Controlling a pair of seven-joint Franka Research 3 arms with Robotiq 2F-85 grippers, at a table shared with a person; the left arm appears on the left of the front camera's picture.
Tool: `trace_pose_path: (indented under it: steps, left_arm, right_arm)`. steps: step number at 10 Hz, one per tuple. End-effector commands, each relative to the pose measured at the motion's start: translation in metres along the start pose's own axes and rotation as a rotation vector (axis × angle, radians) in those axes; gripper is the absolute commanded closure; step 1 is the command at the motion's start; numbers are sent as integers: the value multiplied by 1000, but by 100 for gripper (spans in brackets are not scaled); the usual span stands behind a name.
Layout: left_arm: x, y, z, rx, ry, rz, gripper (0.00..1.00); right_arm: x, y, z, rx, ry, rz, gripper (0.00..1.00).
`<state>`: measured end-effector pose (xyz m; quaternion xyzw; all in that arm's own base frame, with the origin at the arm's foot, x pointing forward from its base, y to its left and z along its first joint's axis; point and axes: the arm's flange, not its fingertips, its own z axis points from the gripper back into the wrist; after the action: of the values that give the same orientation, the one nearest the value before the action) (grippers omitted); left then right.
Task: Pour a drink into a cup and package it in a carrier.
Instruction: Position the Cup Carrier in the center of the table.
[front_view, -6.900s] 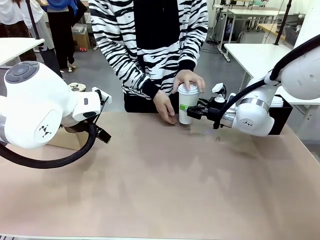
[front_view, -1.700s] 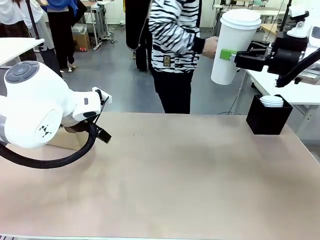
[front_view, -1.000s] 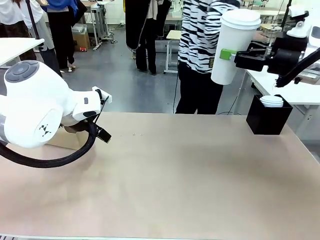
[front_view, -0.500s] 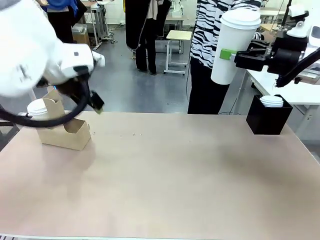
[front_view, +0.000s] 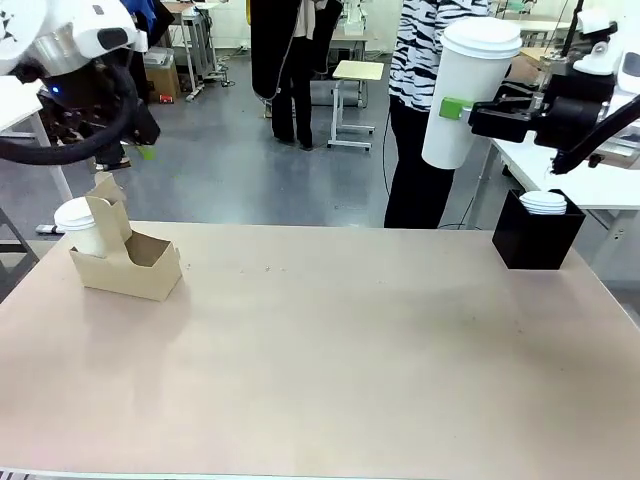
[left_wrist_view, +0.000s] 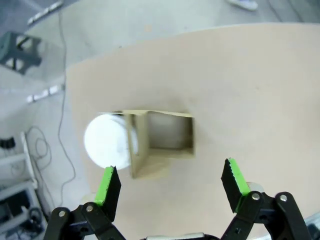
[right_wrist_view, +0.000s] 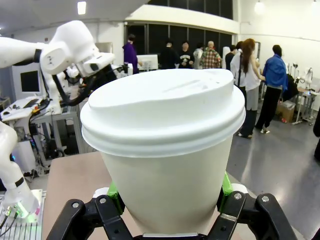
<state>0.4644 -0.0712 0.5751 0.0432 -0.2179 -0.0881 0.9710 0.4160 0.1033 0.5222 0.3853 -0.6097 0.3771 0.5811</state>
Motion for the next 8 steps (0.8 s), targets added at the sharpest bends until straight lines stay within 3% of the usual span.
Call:
trace_pose_path:
  steps: [1, 5, 8]
  left_arm:
    - [18, 14, -18, 32, 64, 100, 0]
    - [20, 43, -66, 15, 138, 144, 0]
    - [16, 44, -70, 14, 130, 122, 0]
  right_arm:
    - [5, -2, -4, -19, -16, 4, 20]
    - [5, -2, -4, -19, -16, 4, 20]
    - [5, -2, -4, -19, -16, 4, 20]
